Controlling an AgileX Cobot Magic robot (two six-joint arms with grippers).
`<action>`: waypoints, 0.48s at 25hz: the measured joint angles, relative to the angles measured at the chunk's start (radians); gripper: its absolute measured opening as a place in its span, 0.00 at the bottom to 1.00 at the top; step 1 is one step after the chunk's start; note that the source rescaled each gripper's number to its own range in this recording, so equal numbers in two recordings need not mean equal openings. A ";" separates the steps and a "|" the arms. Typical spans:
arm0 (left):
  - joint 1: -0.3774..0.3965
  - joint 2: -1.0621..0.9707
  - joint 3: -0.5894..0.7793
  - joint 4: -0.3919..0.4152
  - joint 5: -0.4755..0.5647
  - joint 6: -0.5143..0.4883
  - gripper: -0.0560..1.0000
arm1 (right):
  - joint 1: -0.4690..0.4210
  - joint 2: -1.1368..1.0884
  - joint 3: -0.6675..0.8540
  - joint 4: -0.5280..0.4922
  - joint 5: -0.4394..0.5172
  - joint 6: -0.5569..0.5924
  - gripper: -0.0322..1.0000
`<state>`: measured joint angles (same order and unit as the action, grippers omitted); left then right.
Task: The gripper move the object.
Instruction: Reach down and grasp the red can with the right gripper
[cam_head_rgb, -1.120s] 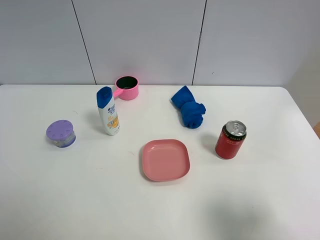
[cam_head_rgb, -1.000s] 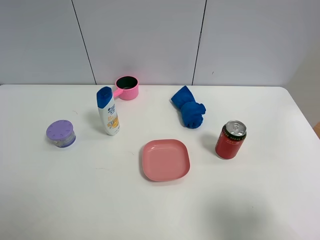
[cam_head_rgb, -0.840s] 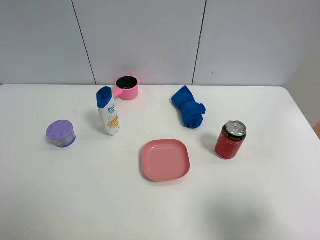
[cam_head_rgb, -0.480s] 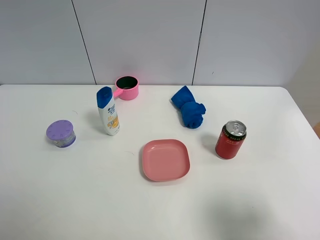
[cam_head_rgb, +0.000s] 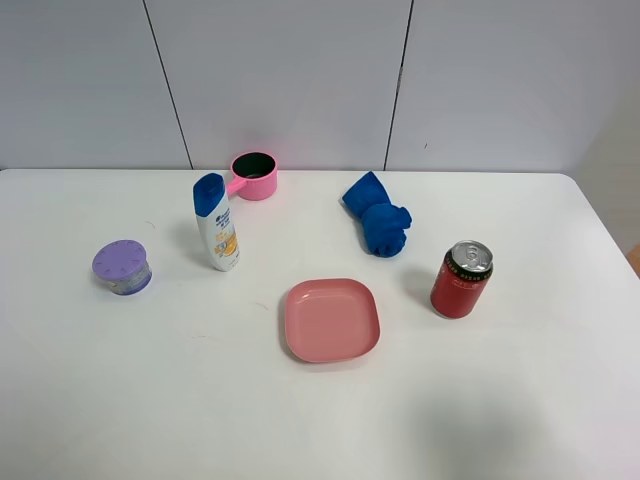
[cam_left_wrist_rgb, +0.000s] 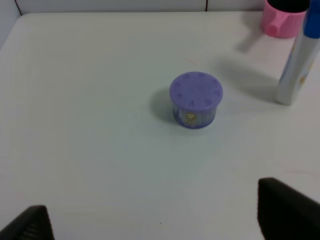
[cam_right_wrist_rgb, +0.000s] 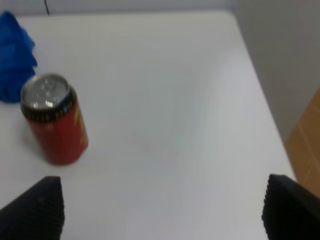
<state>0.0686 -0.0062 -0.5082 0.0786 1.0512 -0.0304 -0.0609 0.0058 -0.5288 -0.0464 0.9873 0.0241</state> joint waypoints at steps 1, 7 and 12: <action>0.000 0.000 0.000 0.000 0.000 0.000 1.00 | 0.000 0.016 -0.018 -0.005 -0.042 -0.006 0.74; 0.000 0.000 0.000 0.000 0.000 0.000 1.00 | 0.000 0.302 -0.044 -0.014 -0.275 -0.031 0.74; 0.000 0.000 0.000 0.000 0.000 0.000 1.00 | 0.000 0.602 -0.047 -0.013 -0.446 -0.039 0.74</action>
<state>0.0686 -0.0062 -0.5082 0.0786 1.0512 -0.0304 -0.0609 0.6083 -0.5756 -0.0596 0.5413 -0.0144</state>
